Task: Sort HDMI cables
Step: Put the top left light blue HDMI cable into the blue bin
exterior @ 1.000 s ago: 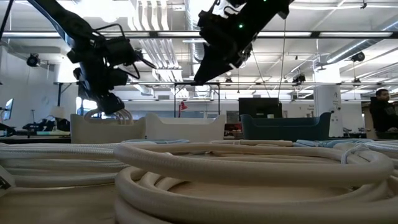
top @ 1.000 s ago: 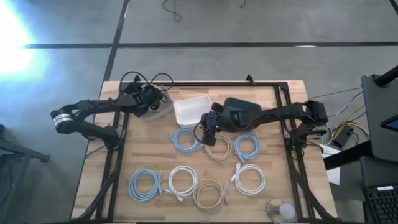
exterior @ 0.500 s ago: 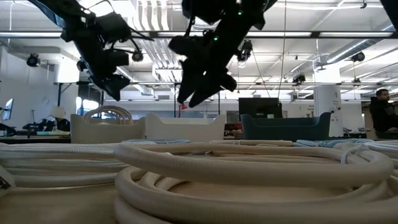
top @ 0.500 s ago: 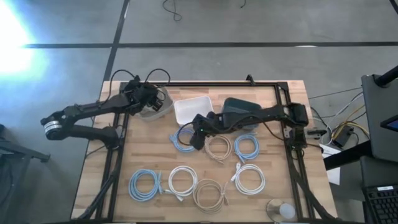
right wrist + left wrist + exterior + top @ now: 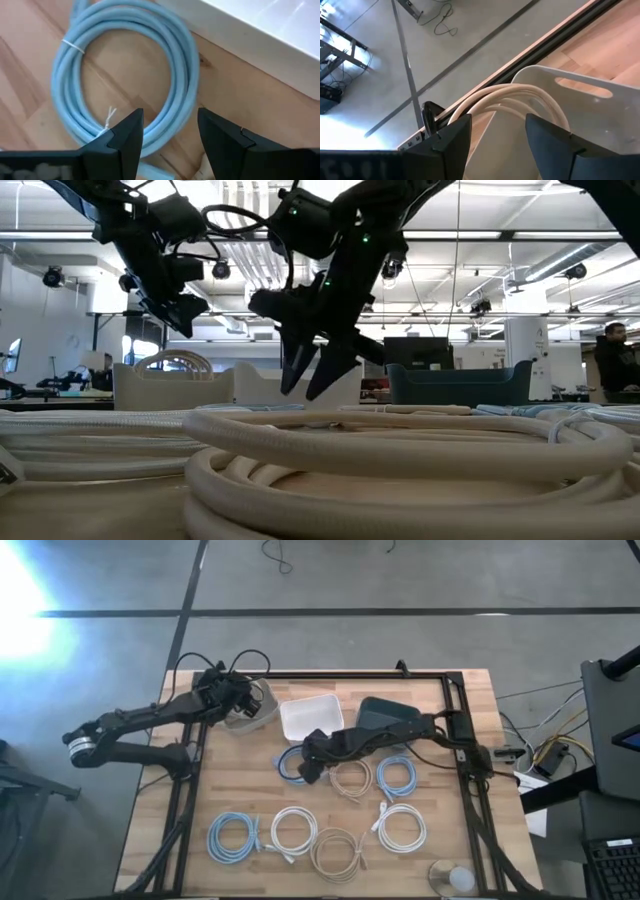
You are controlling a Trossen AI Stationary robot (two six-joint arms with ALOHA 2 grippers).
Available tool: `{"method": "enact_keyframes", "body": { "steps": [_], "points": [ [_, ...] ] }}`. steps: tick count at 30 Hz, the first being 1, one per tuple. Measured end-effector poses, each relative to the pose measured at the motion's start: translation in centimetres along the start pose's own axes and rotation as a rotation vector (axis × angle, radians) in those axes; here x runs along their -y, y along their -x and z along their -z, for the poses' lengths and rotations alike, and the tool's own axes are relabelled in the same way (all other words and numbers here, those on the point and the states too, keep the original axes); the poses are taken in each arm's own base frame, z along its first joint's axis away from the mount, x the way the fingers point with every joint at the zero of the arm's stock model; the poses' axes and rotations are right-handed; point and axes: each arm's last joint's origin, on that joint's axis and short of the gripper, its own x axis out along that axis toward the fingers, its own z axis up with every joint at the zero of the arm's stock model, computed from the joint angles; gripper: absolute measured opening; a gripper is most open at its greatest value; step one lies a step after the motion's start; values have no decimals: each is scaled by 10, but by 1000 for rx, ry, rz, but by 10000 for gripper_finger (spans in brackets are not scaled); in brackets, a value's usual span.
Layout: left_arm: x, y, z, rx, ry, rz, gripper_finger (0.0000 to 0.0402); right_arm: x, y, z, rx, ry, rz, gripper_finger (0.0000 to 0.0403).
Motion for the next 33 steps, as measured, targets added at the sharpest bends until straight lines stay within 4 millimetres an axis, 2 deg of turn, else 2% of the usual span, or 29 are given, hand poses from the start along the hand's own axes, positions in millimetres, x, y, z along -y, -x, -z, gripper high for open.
{"method": "enact_keyframes", "body": {
  "steps": [7,11,14,18,26,33],
  "points": [
    [0,0,0,0,9,0,208,2,-14,4,3,-74,34,174],
    [0,0,0,0,9,0,207,4,-28,10,-14,-78,60,169],
    [0,0,0,0,8,0,206,4,-29,11,-17,-65,63,161],
    [0,0,0,0,8,-1,206,5,-28,10,-36,-49,52,130],
    [0,0,0,0,8,-1,206,3,-25,10,-47,14,22,21],
    [0,0,0,0,9,-1,206,-4,-16,12,-49,87,-18,15]
  ]
}}
